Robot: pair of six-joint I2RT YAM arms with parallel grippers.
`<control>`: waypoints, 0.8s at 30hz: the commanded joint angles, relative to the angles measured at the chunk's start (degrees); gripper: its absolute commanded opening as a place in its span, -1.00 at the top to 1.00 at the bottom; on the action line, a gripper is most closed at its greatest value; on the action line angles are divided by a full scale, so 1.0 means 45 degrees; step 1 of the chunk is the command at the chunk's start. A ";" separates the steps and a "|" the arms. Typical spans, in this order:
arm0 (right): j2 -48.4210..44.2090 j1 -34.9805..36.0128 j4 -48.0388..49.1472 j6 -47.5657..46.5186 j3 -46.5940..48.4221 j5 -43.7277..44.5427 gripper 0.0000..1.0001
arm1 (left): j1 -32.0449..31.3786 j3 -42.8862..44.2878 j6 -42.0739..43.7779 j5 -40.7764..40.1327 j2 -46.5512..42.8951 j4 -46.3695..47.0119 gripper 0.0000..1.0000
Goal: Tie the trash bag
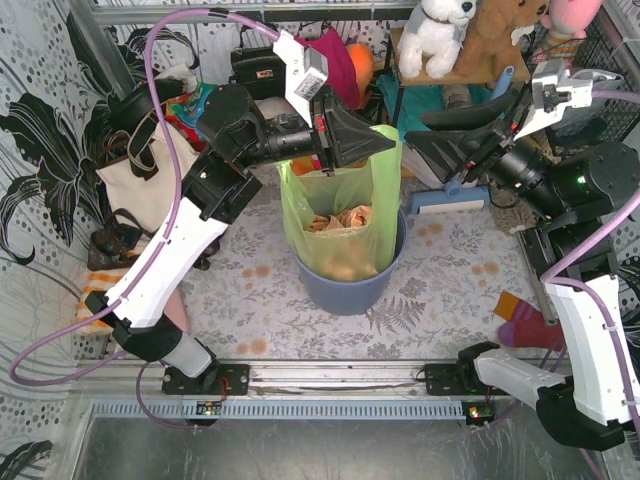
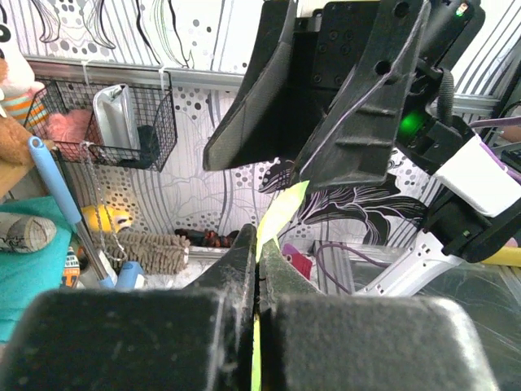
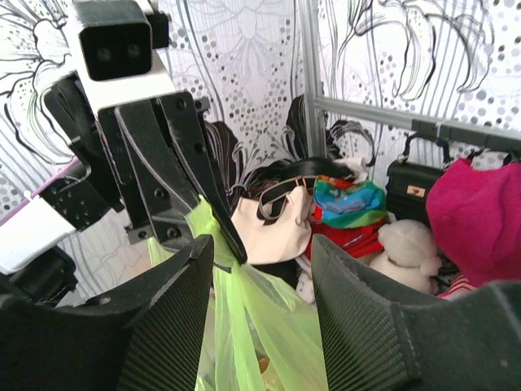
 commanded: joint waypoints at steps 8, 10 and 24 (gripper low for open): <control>-0.0367 0.0051 0.0685 0.0238 -0.0779 -0.0284 -0.03 | -0.0045 -0.1197 -0.3051 -0.0391 -0.0836 0.1000 0.94; -0.0373 0.0061 0.0614 0.0185 -0.0840 -0.0182 -0.03 | -0.0091 -0.2016 -0.3523 -0.0601 -0.1187 0.1408 0.94; -0.0190 0.0058 0.1177 0.0479 -0.1109 -0.1391 -0.01 | -0.0216 -0.3122 -0.2732 -0.1546 -0.2249 0.1310 0.95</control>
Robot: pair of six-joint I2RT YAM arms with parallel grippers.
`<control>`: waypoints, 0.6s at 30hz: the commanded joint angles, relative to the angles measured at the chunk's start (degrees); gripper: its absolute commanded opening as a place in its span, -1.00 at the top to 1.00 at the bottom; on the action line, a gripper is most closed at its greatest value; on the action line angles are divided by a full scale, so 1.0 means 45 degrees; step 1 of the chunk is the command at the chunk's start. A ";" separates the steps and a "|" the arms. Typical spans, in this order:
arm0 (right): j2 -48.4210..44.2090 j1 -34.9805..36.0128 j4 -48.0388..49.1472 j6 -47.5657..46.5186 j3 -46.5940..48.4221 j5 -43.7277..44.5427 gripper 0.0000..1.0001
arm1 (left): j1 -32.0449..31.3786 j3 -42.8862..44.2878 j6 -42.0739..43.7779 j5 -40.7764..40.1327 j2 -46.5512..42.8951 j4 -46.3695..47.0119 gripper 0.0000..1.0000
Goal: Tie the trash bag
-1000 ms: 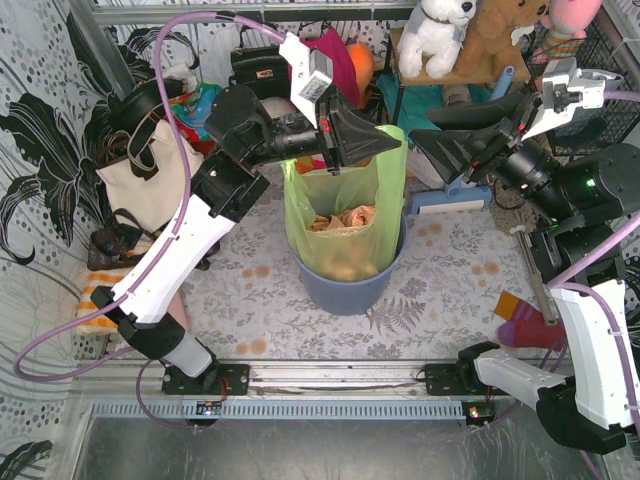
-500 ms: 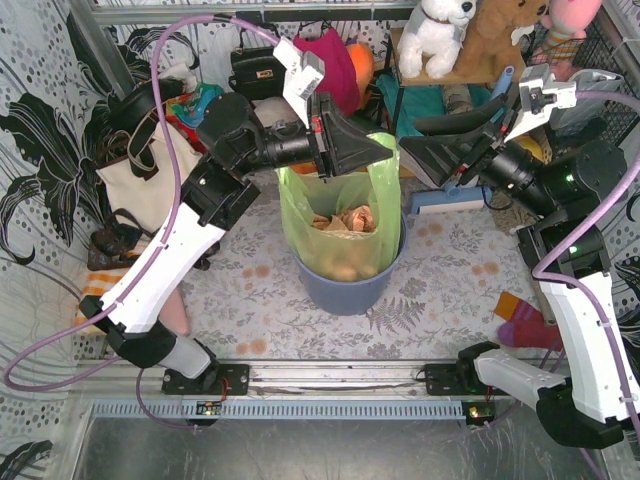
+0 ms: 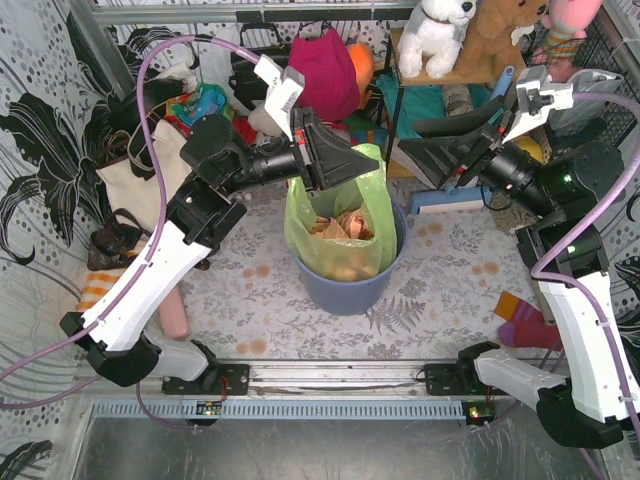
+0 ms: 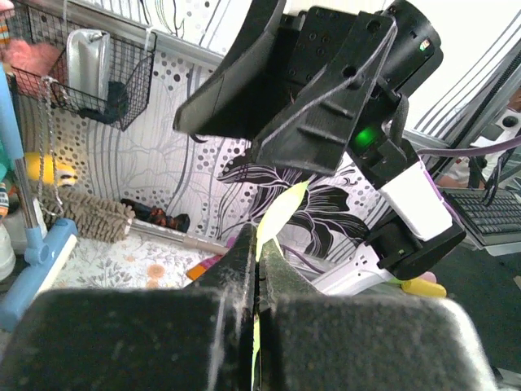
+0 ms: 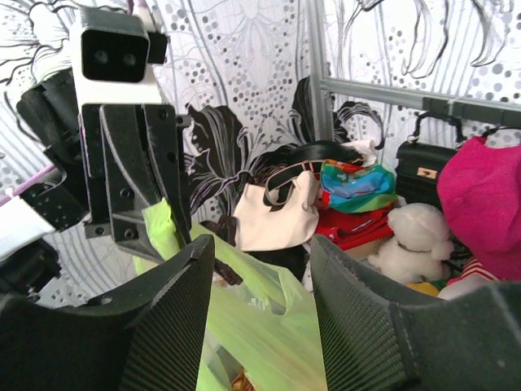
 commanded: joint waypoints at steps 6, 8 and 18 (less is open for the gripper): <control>-0.0596 0.0061 0.2695 0.1873 -0.1415 -0.2910 0.04 | -0.0099 0.2435 0.1246 -0.0500 0.1448 0.0352 0.95; -0.1065 0.0061 0.2693 0.1879 -0.1802 -0.2641 0.05 | -0.0100 0.3110 0.1201 -0.0403 0.1938 0.0246 0.95; -0.1582 0.0856 0.3608 0.2679 -0.3606 -0.2394 0.10 | -0.0090 0.2850 0.1021 -0.0539 0.2071 0.0666 0.95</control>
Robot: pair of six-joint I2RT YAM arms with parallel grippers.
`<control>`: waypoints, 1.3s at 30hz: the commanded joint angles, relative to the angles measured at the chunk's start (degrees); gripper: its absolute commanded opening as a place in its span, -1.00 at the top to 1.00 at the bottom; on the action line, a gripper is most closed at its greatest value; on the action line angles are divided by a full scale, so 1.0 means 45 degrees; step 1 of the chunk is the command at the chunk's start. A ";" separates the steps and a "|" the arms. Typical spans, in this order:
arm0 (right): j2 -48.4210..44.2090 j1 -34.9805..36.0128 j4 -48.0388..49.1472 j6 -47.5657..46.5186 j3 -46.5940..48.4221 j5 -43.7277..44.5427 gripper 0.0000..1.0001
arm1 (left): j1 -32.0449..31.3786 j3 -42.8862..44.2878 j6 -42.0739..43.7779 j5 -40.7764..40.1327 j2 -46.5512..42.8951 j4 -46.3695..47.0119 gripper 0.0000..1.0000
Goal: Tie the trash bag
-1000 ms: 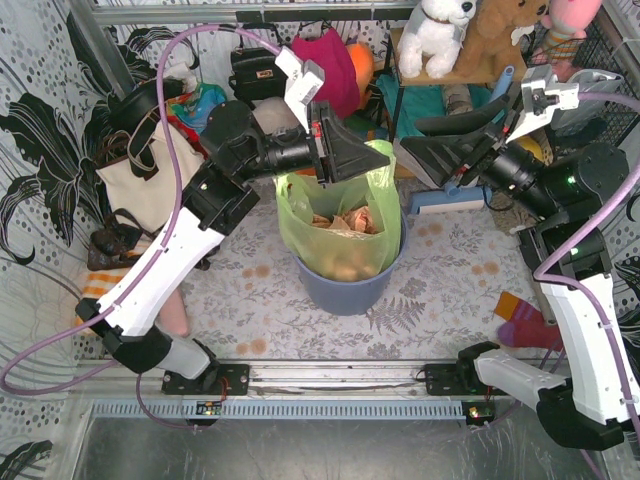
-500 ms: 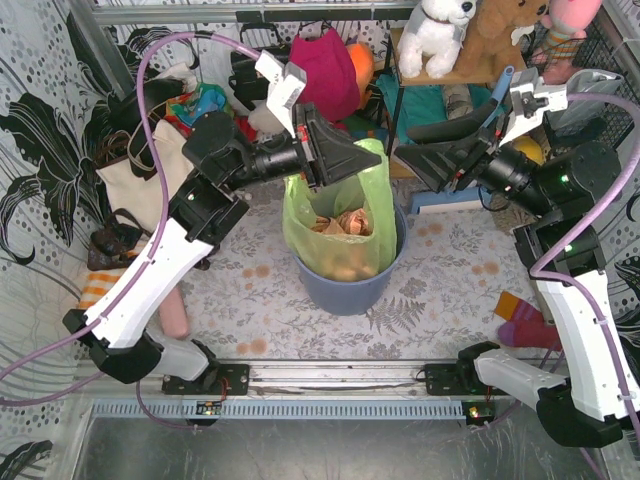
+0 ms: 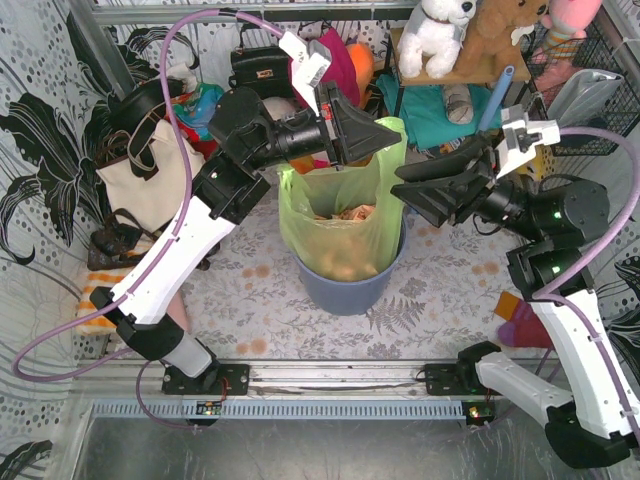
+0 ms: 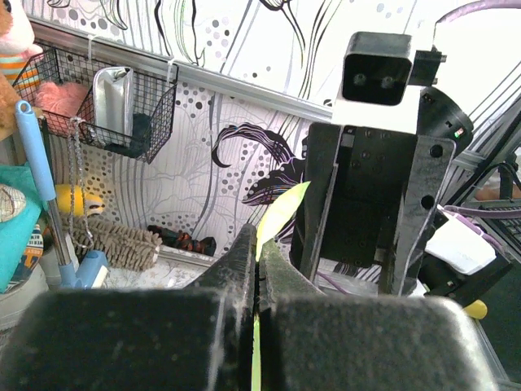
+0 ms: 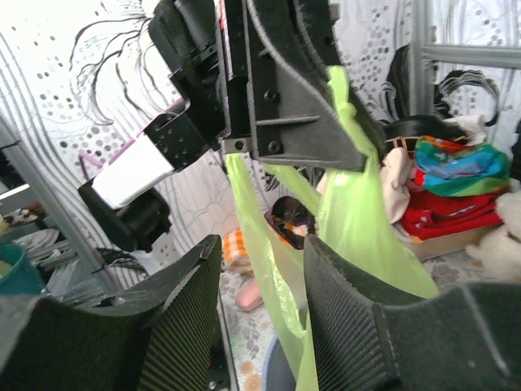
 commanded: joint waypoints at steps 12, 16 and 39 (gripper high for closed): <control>0.1487 0.7918 -0.1954 -0.5448 0.0452 0.5082 0.11 | -0.0060 0.0163 0.0212 -0.0477 -0.0072 0.0579 0.95; 0.1767 0.9347 -0.1199 -0.6730 -0.0114 0.6099 0.13 | -0.0055 0.0280 0.0251 -0.0479 -0.0040 0.0439 0.95; 0.4381 1.0148 0.2534 -1.0845 -0.0751 1.0560 0.43 | -0.0061 -0.0051 -0.0003 0.0044 -0.0547 0.0638 0.95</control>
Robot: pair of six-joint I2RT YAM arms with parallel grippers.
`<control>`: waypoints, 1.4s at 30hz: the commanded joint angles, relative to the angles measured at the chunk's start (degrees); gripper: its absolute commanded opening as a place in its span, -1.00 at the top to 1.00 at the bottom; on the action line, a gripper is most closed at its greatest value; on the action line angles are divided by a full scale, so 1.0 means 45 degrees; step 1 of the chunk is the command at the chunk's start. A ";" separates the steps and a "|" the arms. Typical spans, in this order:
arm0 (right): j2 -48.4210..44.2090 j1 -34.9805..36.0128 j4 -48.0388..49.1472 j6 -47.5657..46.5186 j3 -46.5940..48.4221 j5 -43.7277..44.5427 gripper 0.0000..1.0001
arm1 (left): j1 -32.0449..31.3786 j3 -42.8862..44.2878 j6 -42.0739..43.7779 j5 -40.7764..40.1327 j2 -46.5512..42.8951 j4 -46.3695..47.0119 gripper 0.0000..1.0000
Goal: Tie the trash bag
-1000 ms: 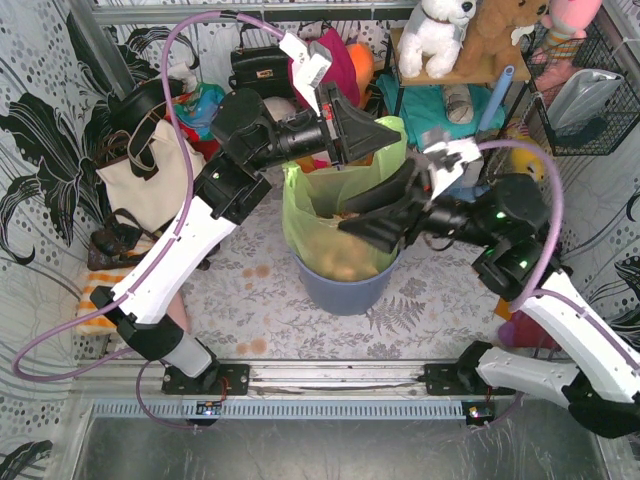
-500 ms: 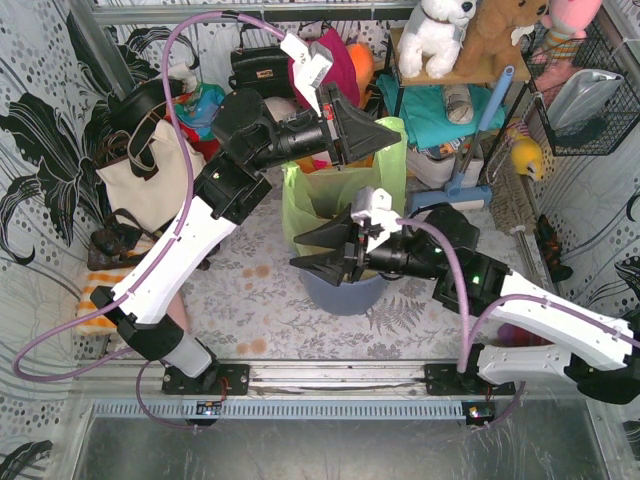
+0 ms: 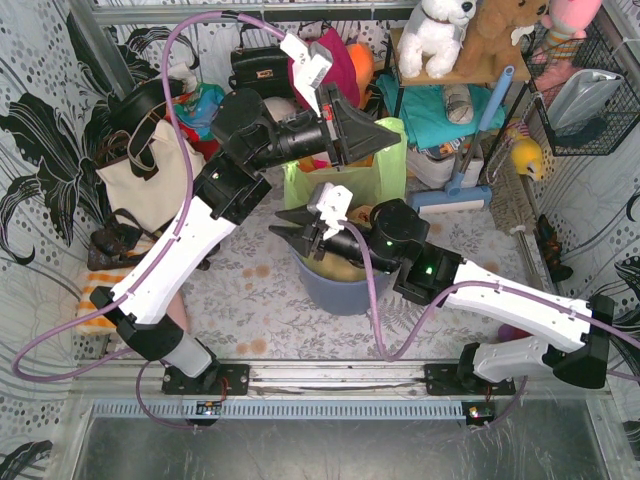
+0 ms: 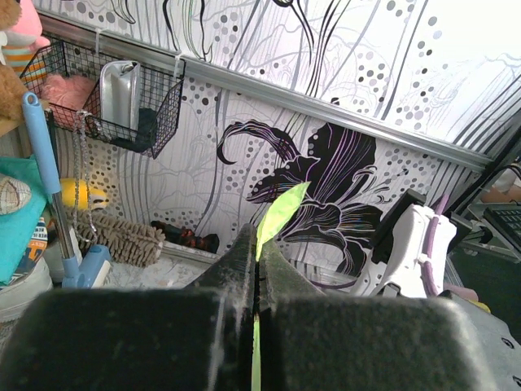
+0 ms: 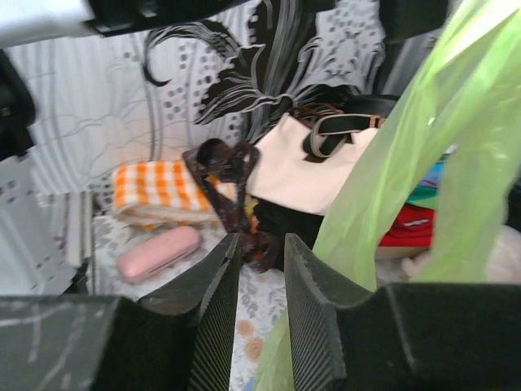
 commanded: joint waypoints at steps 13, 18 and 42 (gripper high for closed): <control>0.1934 0.0087 0.2240 -0.2168 0.1497 0.5092 0.48 | -0.0060 -0.1262 -0.0443 0.1086 -0.1361 0.1697 0.95; 0.1979 0.0078 0.3323 -0.2139 0.1218 0.6987 0.54 | -0.0051 -0.1805 -0.0657 0.1165 -0.1596 0.1848 0.95; 0.1638 0.0675 0.6915 -0.3092 -0.0249 0.9237 0.57 | -0.0061 -0.3324 -0.1487 0.1045 -0.2381 0.3060 0.96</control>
